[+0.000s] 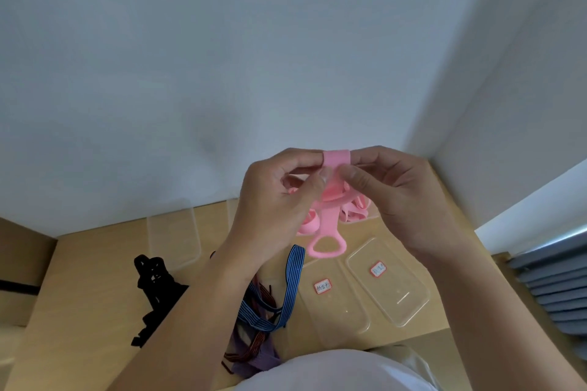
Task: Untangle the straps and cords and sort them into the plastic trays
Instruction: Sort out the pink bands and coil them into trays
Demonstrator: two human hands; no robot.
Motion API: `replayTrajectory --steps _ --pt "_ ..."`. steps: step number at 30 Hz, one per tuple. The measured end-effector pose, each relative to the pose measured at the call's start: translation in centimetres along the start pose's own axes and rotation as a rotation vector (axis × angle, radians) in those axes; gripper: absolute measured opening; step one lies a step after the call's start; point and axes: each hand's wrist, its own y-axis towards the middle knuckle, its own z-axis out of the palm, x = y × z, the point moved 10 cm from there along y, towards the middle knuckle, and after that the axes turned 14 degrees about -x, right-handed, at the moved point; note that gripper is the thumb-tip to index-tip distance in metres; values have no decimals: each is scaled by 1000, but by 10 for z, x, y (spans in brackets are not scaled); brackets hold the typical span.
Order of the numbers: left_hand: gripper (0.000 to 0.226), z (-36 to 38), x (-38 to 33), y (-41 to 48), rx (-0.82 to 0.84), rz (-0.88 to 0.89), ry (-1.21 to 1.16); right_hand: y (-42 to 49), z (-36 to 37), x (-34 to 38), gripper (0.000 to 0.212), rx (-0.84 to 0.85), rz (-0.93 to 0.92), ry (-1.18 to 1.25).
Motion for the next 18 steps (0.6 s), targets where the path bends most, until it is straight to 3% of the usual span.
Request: replayTrajectory --steps 8,14,18 --pt "18 -3 -29 11 -25 142 -26 7 1 16 15 -45 -52 46" --pt "19 -10 -29 21 -28 82 -16 14 7 21 7 -60 -63 30" --pt "17 -21 -30 28 -120 20 -65 20 15 24 4 -63 -60 3"
